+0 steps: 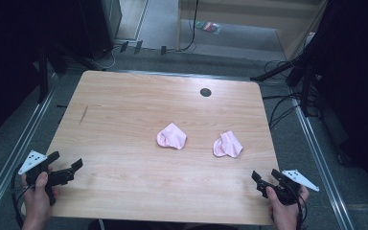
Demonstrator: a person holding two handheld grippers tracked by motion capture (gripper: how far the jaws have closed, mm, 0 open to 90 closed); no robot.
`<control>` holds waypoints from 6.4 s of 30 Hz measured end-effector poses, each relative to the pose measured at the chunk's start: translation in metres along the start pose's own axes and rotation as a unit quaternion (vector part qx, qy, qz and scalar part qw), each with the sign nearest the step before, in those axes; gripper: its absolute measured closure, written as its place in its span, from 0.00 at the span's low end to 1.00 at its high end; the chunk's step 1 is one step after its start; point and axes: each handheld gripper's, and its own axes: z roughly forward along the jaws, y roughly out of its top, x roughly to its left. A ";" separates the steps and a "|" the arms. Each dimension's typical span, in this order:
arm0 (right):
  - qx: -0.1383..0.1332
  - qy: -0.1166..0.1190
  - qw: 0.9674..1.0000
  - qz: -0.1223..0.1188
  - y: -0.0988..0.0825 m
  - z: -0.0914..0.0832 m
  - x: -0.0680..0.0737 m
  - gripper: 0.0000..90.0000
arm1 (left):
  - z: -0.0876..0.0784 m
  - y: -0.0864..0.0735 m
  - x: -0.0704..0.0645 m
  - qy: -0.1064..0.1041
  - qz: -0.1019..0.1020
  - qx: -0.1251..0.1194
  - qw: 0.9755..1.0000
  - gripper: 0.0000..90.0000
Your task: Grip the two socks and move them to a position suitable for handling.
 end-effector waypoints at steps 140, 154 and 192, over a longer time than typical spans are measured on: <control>0.070 0.105 0.984 -0.127 0.020 0.043 0.245 0.86 | 0.005 0.002 -0.003 0.008 0.007 0.019 1.000 0.00; 0.099 0.153 0.978 -0.101 0.001 0.068 0.257 0.44 | 0.008 0.003 -0.006 0.020 0.022 0.033 0.999 0.00; 0.094 0.132 0.962 -0.221 -0.036 0.063 0.275 0.97 | 0.036 0.011 -0.156 -0.154 0.111 0.077 0.979 0.00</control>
